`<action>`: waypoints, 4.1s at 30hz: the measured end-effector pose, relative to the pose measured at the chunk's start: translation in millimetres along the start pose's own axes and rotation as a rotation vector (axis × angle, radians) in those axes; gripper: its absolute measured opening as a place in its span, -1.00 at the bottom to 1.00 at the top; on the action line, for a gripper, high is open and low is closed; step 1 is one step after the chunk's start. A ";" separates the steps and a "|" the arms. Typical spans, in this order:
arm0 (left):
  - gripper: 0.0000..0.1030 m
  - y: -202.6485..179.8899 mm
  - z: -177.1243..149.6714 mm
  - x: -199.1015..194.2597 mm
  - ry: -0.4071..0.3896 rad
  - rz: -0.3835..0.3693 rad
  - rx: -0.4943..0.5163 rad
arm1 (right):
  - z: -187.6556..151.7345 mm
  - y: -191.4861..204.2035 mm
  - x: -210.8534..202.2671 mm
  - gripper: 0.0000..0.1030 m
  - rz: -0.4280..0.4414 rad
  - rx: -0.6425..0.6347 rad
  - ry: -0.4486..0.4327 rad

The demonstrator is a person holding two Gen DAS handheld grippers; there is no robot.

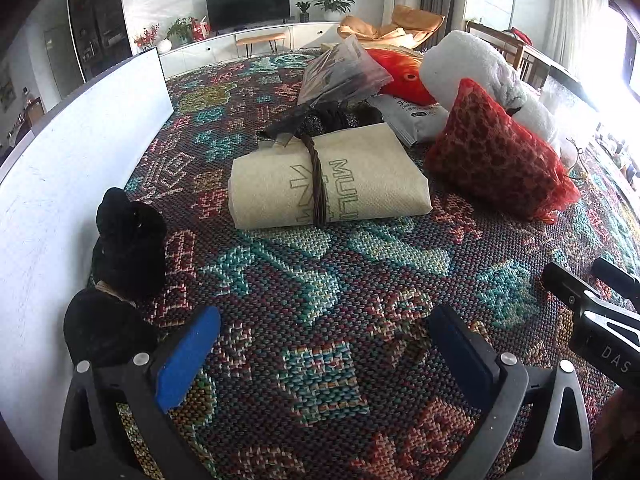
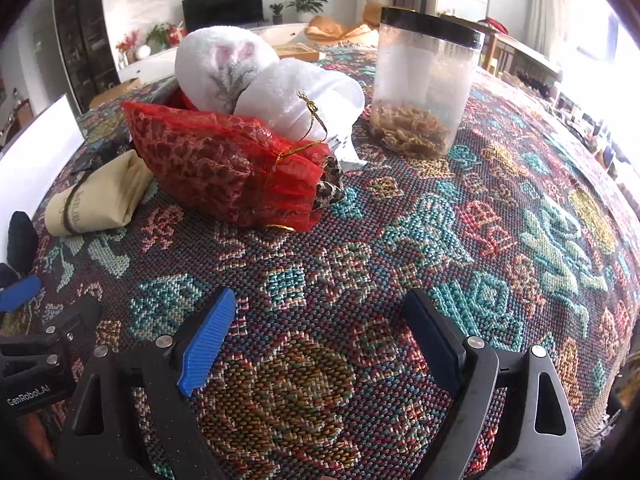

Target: Organize soft objects

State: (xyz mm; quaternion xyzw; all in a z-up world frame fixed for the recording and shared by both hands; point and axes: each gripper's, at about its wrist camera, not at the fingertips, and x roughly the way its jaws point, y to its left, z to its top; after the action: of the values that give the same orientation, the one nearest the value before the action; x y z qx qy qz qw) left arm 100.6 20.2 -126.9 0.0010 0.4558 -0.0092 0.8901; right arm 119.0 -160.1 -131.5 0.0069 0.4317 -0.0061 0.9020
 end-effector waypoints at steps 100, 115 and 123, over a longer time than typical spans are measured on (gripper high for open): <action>1.00 -0.1 0.2 0.6 0.000 0.002 0.001 | -6.6 2.2 -1.4 0.75 0.004 0.001 -0.011; 1.00 0.2 0.1 0.6 0.000 0.002 0.001 | -6.7 1.9 -1.3 0.75 0.002 0.001 -0.011; 1.00 0.3 0.0 0.5 0.000 0.002 0.001 | -5.7 4.3 -2.1 0.75 -0.005 -0.003 -0.012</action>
State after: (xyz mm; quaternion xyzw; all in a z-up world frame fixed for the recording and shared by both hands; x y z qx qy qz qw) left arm 100.9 20.5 -127.3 0.0019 0.4558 -0.0083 0.8900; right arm 113.3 -155.7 -133.5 0.0045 0.4261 -0.0079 0.9046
